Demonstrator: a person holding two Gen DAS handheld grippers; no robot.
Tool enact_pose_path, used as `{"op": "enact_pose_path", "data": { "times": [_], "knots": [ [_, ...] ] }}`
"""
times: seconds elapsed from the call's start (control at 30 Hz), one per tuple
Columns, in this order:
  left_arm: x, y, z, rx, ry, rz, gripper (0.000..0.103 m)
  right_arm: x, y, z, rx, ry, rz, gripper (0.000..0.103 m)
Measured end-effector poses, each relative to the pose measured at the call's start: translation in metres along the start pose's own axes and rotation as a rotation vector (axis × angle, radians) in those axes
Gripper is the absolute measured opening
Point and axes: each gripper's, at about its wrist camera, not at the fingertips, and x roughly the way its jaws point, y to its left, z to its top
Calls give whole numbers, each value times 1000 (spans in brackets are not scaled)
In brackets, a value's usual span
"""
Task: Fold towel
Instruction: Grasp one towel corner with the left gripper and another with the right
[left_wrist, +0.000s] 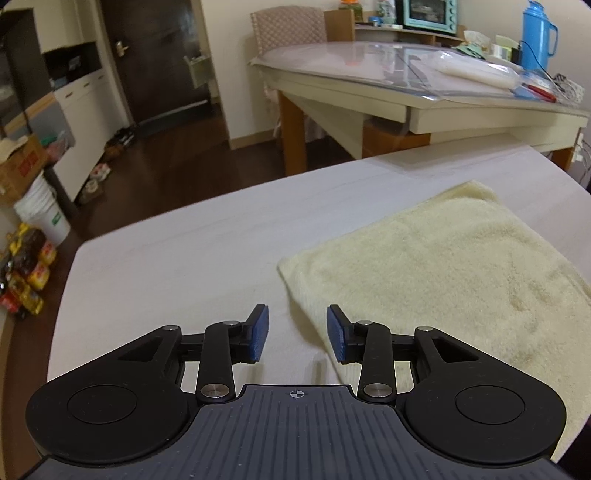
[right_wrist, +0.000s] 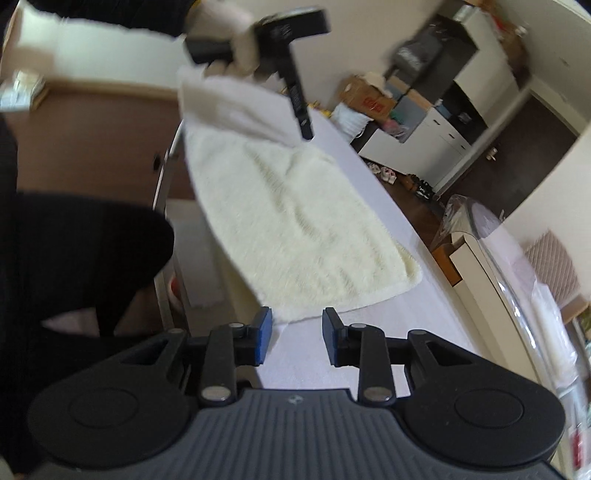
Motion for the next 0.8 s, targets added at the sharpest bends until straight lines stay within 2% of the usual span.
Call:
{"op": "enact_pose_path", "data": {
  "times": [0.2,0.33,0.63,0.67,0.73,0.8],
  "knots": [
    [-5,-8,-18,15,38,-41,39,19,19,5,-131,27,-2,32],
    [-7,-23,-30,56,58,-77,39,21,23,6,-159,29,-6,32],
    [-21,-37,-47,127,74,-48,39,28,26,5,-206,27,-40,30],
    [-23,-37,-48,128,78,-40,39,30,27,5,-214,27,-44,28],
    [-28,-34,-47,113,68,-28,39,31,26,4,-224,29,-38,9],
    [-33,-29,-44,84,45,-18,40,30,27,3,-228,21,-42,9]
  ]
}}
